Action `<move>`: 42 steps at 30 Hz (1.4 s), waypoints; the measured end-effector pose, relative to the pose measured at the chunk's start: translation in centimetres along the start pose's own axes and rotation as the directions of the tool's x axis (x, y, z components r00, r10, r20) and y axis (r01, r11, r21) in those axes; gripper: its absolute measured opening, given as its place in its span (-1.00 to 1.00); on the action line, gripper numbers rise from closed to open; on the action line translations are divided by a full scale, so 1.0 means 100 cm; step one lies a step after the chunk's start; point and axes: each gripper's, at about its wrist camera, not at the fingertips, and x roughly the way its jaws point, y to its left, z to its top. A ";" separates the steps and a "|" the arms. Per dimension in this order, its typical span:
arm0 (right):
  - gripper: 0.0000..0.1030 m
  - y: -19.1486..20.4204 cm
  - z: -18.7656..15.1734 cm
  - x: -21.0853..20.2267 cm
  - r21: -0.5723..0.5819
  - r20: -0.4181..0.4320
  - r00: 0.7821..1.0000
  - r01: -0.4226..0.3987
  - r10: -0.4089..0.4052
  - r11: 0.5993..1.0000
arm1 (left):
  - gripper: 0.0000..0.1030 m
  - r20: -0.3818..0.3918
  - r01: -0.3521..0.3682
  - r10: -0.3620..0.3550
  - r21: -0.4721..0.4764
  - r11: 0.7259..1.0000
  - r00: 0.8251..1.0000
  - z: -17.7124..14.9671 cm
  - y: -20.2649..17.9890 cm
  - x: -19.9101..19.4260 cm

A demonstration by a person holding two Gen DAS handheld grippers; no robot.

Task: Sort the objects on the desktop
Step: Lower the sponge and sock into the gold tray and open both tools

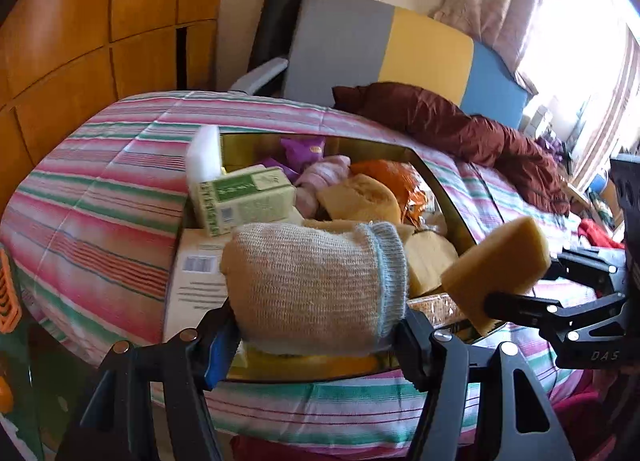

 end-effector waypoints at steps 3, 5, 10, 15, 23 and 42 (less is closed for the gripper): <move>0.12 -0.002 0.006 0.011 -0.011 -0.022 1.000 0.015 -0.015 1.000 | 0.29 -0.018 0.006 -0.006 0.025 1.000 1.000 0.003 -0.008 0.014; 0.12 -0.002 0.011 0.019 -0.018 -0.032 0.999 0.019 -0.019 1.000 | 0.29 -0.027 0.001 0.000 0.035 0.999 1.000 0.007 -0.011 0.026; 0.12 -0.004 0.028 0.041 -0.036 -0.052 0.998 0.025 -0.027 0.999 | 0.29 -0.029 -0.011 0.012 0.040 0.999 1.000 0.018 -0.014 0.053; 0.12 -0.012 0.044 0.063 -0.016 -0.071 0.997 0.016 -0.017 1.000 | 0.29 -0.055 -0.019 0.020 0.011 1.000 0.998 0.026 -0.012 0.078; 0.47 -0.015 0.035 0.060 0.036 -0.057 0.998 -0.019 0.021 0.999 | 0.33 -0.037 -0.005 0.004 -0.032 0.999 0.999 0.020 -0.004 0.058; -0.21 -0.009 -0.003 0.000 0.057 0.059 0.998 0.004 -0.007 0.998 | 0.15 0.011 0.021 -0.021 -0.064 0.998 1.000 0.008 0.008 0.025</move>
